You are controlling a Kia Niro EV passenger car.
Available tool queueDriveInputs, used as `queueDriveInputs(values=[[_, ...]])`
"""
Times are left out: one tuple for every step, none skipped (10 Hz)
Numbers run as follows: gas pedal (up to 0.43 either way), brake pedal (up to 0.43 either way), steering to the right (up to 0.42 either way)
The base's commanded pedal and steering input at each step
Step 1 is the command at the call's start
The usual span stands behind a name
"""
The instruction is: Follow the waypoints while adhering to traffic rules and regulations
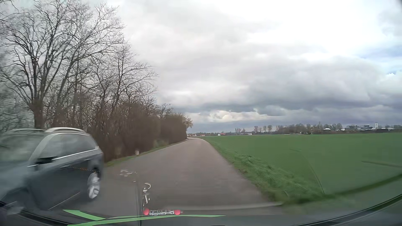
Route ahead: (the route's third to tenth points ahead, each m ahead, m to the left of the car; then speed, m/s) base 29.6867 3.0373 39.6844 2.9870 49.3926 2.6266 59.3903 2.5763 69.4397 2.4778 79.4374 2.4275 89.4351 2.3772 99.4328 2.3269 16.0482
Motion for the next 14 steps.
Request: queueDriveInputs(values=[[0.319,0.000,0.002],[0.311,0.000,0.001],[0.299,0.000,0.001],[0.280,0.000,0.001],[0.268,0.000,0.001],[0.248,0.000,0.001],[0.240,0.000,0.001],[0.228,0.000,0.001],[0.197,0.000,0.001],[0.197,0.000,0.001],[0.197,0.000,0.001],[0.197,0.000,0.001],[0.197,0.000,0.001],[0.197,0.000,0.001]])
